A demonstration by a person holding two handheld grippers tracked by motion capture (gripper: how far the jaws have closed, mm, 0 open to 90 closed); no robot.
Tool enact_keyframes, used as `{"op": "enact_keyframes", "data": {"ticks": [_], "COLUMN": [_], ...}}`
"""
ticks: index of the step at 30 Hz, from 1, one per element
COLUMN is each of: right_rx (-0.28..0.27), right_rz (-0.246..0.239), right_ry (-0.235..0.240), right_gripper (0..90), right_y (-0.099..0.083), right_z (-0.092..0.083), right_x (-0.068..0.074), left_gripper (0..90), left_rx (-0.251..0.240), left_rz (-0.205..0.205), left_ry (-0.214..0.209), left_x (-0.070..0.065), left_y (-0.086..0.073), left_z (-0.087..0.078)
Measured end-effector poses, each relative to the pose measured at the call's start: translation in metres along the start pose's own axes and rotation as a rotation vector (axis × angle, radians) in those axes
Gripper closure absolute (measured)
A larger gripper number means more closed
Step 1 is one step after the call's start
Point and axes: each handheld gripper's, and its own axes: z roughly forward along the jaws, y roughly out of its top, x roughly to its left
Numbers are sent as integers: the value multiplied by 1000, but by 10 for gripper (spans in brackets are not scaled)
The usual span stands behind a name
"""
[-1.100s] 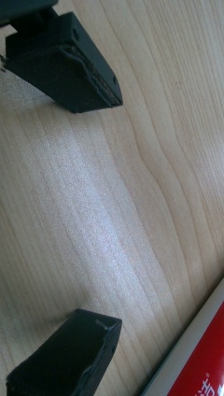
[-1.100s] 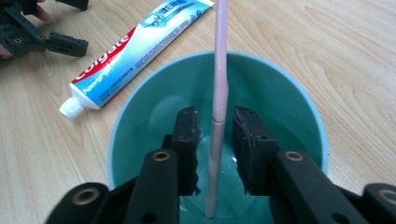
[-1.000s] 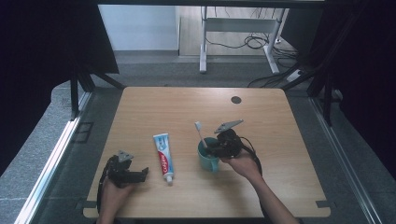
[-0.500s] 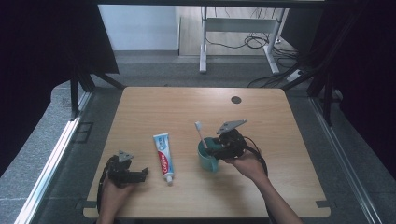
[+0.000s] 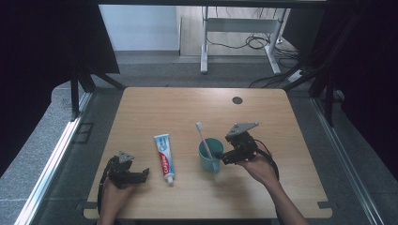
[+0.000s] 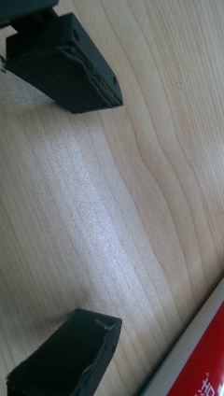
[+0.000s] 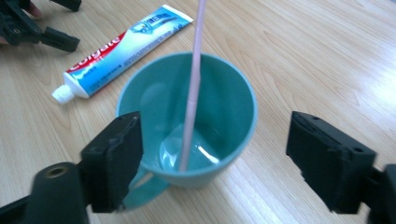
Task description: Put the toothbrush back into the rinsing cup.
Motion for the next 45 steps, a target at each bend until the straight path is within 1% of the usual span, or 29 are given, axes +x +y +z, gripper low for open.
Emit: {"op": "enact_keyframes", "data": {"ticks": [3, 5, 12, 18, 25, 27, 31, 36, 40, 45], "right_rx": [4, 7, 6, 8, 31, 20, 24, 2, -11, -20], "right_rz": [-3, -7, 17, 23, 32, 37, 33, 44, 54, 64], "right_ry": [-13, -22, -50, -80, -108, -117, -125, -129, -124, -137], "right_gripper": [137, 134, 126, 96, 32, 3, 0, 0, 0, 0], "right_y": [-5, -9, -26, -40, -56, -60, -64, -71, -78, -87], "right_z": [-5, -8, -20, -27, -27, -28, -29, -29, -29, -29], "right_x": [-2, -3, -12, -18, -23, -23, -23, -22, -21, -20], "left_gripper": [0, 0, 0, 0, 0, 0, 0, 2, 5, 5], "left_rx": [0, 2, 0, -1, 1, 3, 3, -2, -2, -2], "left_rz": [2, 1, -1, -7, -7, -4, -3, -9, -10, -11], "left_ry": [-1, -1, 0, 3, 5, 4, 5, 5, 7, 9], "left_x": [0, 0, 0, -1, -1, -1, 0, 0, 0, -1], "left_y": [0, 0, 0, 0, 0, 0, 0, 0, 0, 0], "left_z": [0, 0, 0, 0, 0, 0, 0, 0, 0, 0]}}
